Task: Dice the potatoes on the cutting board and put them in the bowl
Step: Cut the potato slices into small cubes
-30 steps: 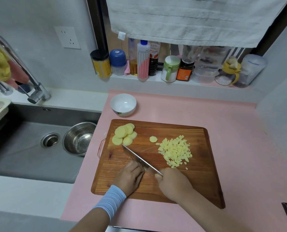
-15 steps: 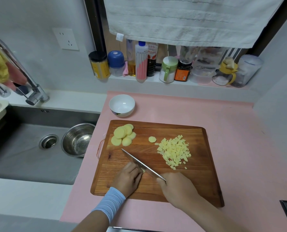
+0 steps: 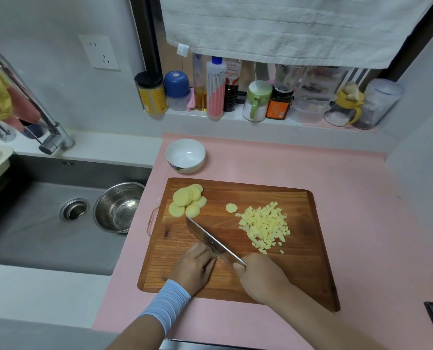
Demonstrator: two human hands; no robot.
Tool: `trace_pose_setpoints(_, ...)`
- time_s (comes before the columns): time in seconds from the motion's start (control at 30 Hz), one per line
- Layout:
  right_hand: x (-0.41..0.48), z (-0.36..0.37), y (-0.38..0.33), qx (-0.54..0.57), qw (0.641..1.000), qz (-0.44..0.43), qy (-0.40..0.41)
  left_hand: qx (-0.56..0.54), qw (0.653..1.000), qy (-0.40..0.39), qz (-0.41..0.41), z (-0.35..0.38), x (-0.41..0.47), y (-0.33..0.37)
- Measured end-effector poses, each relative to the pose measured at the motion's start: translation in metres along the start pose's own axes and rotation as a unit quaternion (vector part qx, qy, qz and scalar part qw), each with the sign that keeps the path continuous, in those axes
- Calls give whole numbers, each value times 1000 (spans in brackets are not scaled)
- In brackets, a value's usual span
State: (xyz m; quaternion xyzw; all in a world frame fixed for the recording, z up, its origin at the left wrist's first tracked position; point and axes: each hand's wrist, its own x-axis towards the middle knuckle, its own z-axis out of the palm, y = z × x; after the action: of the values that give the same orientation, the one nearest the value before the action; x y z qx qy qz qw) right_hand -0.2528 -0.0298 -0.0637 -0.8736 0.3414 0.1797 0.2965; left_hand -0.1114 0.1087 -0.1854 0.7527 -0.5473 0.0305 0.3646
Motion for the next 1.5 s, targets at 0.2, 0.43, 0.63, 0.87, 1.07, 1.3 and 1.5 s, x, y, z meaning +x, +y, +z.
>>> trace_pose_setpoints(0.2,2,-2,1,0,1000,10,2,19,1000,4,-6,-2,-3,4)
trace_pose_setpoints(0.43,-4,-1,0,-13,1000,-13,18,10,1000,8,-21,-3,-4,4)
trace_pose_setpoints(0.63,-15,2,-3,-28,998,-39,39,7,1000,11,-19,-1,-6,4)
trace_pose_setpoints(0.87,-26,-2,1,-34,998,-36,28,22,1000,12,-15,0,-7,3)
trace_pose_setpoints(1.07,-20,-1,4,-26,999,-17,12,11,1000,11,-16,-1,-7,4)
trace_pose_setpoints(1.3,0,5,-7,-10,1000,0,0,4,1000,10,-24,0,-7,1)
trace_pose_setpoints(1.5,3,-2,-5,0,1000,10,-12,2,1000,11,-9,-1,-5,1)
